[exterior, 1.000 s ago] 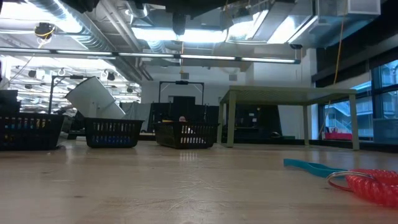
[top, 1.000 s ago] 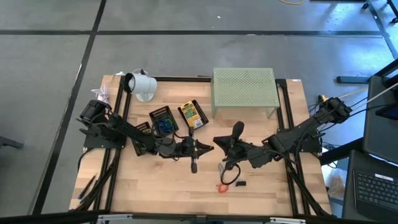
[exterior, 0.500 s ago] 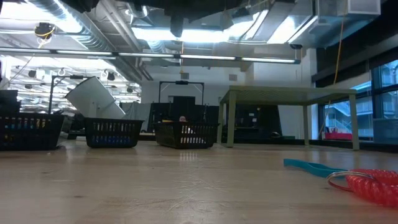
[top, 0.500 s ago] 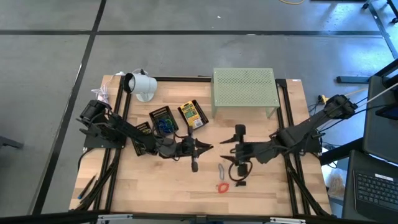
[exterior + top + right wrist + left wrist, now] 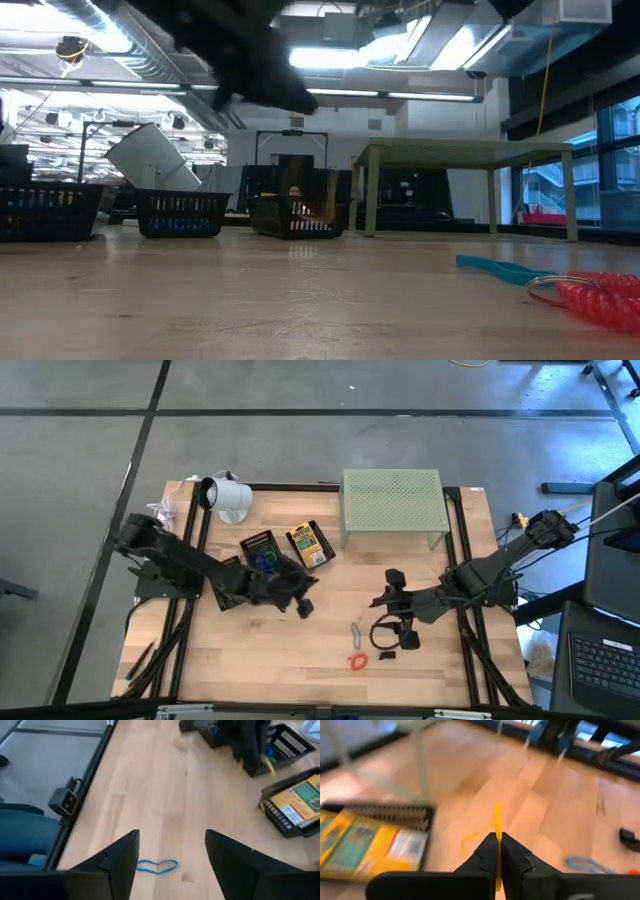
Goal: Pick & Place Office Desk Supplies
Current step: Put the yellow rubber band into the left black basket
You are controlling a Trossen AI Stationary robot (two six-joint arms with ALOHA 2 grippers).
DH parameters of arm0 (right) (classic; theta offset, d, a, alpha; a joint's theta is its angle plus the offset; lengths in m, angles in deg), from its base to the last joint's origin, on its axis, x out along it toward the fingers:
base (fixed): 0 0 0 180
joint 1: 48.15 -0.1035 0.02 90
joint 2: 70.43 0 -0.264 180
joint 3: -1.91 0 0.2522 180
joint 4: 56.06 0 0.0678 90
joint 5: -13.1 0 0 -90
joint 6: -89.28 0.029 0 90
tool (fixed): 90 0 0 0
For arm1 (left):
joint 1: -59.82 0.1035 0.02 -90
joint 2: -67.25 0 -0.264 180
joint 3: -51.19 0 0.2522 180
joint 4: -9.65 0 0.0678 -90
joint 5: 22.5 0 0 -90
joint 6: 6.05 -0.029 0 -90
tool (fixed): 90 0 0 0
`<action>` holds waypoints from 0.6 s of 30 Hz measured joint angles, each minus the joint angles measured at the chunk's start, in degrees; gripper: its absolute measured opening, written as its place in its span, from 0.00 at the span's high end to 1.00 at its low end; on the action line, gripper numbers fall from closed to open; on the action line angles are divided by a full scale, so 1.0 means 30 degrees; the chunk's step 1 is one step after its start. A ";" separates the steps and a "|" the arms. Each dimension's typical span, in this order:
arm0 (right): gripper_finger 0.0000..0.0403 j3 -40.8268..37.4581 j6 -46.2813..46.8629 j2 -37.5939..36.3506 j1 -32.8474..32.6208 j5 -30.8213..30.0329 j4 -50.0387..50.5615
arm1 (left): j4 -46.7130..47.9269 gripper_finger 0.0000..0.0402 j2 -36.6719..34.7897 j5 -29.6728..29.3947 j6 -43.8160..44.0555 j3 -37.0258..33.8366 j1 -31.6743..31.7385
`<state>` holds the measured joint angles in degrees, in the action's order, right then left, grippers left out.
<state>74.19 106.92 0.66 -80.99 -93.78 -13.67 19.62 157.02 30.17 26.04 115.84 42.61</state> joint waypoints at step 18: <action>0.47 0.0000 -0.0167 0.0015 0.0000 -0.0220 0.0411 | 2.2778 0.99 -1.0567 0.7850 1.6670 0.0022 -0.0407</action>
<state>74.19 106.42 0.70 -80.99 -94.44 -12.44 87.96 125.31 53.72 76.05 115.91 41.39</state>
